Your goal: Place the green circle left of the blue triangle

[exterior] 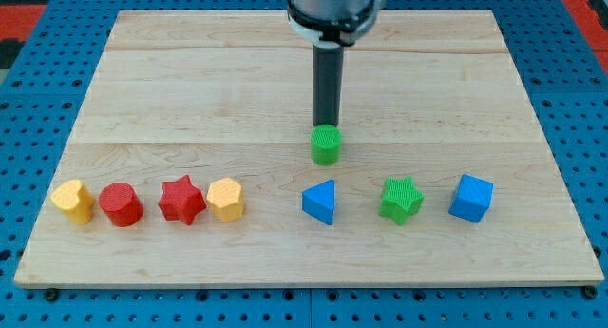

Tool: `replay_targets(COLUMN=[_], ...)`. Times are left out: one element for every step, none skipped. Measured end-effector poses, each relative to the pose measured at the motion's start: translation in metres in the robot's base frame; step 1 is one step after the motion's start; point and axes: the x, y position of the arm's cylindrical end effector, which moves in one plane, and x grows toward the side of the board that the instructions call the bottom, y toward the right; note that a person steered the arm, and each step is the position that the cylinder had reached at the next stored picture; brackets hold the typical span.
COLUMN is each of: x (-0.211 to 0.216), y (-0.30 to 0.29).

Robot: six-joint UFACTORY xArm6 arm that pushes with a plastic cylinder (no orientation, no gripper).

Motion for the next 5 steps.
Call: replay_targets(x=[0.033,0.056,0.061,0.05,0.041], y=[-0.009,-0.027,-0.052,-0.051,-0.011])
